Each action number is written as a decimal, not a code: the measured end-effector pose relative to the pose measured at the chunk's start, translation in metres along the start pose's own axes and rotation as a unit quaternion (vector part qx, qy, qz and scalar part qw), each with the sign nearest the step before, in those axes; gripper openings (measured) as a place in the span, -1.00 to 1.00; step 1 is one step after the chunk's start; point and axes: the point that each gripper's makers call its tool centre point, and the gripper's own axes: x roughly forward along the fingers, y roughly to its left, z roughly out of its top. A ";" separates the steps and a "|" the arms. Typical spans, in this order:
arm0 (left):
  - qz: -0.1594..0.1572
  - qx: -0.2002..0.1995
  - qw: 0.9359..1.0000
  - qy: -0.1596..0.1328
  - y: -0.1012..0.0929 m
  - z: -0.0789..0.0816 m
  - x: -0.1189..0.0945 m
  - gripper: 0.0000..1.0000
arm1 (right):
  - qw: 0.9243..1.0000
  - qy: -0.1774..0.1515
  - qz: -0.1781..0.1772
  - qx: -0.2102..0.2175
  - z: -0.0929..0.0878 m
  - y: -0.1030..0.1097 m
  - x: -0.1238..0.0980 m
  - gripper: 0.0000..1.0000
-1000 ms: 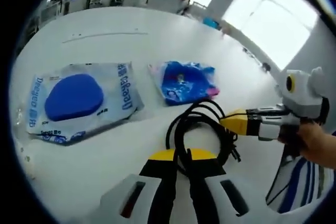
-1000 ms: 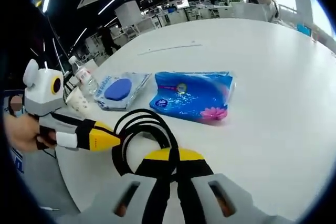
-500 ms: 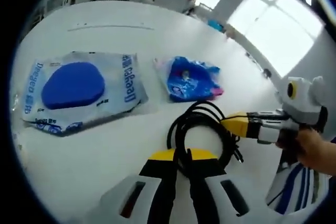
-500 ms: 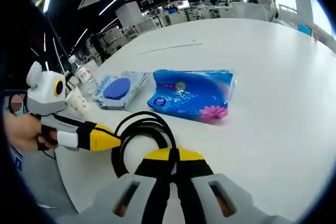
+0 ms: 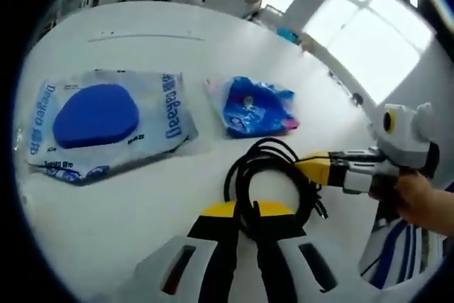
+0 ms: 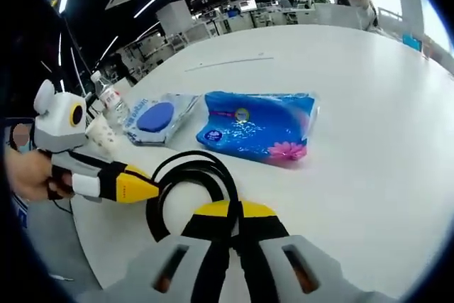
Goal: Arrange the tabletop items into an orderly group along one side of the table until the central work area is clear of visible clutter.
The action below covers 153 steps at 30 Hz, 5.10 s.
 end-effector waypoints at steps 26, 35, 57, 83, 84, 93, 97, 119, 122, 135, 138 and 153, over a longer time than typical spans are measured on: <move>0.008 0.057 0.998 -0.038 -0.002 0.012 -0.023 0.34 | 0.997 -0.058 0.045 -0.024 0.017 0.015 -0.015 -0.31; 0.029 0.072 0.995 -0.055 0.010 0.021 -0.037 0.63 | 0.997 -0.069 0.032 -0.016 0.016 0.012 -0.024 0.19; 0.089 0.048 0.991 -0.087 0.062 0.049 -0.070 0.49 | 0.996 -0.066 0.041 -0.030 0.025 0.040 -0.015 0.00; 0.171 -0.015 0.979 -0.107 0.154 0.101 -0.108 0.48 | 0.994 -0.058 0.086 -0.030 0.053 0.096 0.034 -0.15; 0.174 -0.016 0.979 -0.103 0.156 0.100 -0.107 0.47 | 0.994 -0.056 0.085 -0.028 0.053 0.096 0.036 -0.17; 0.219 -0.001 0.973 -0.069 0.172 0.086 -0.098 0.30 | 0.995 -0.055 0.079 -0.011 0.060 0.099 0.050 -0.28; 0.230 0.027 0.970 -0.068 0.173 0.091 -0.095 0.17 | 0.996 -0.048 0.076 -0.008 0.059 0.101 0.059 -0.33; 0.286 0.024 0.957 -0.049 0.198 0.081 -0.085 -0.17 | 0.999 -0.021 0.047 0.000 0.054 0.098 0.084 -0.61; 0.276 0.006 0.960 -0.054 0.198 0.081 -0.082 -0.22 | 0.999 -0.021 0.041 -0.001 0.054 0.095 0.086 -0.71; 0.275 -0.006 0.959 -0.066 0.202 0.078 -0.088 -1.00 | 0.999 -0.031 0.032 0.001 0.059 0.093 0.088 -1.00; 0.285 0.004 0.956 -0.062 0.202 0.078 -0.093 -1.00 | 0.999 -0.037 0.030 -0.015 0.061 0.093 0.086 -1.00; 0.275 0.026 0.958 -0.083 0.182 0.100 -0.089 -1.00 | 0.998 -0.062 0.007 -0.016 0.077 0.079 0.067 -1.00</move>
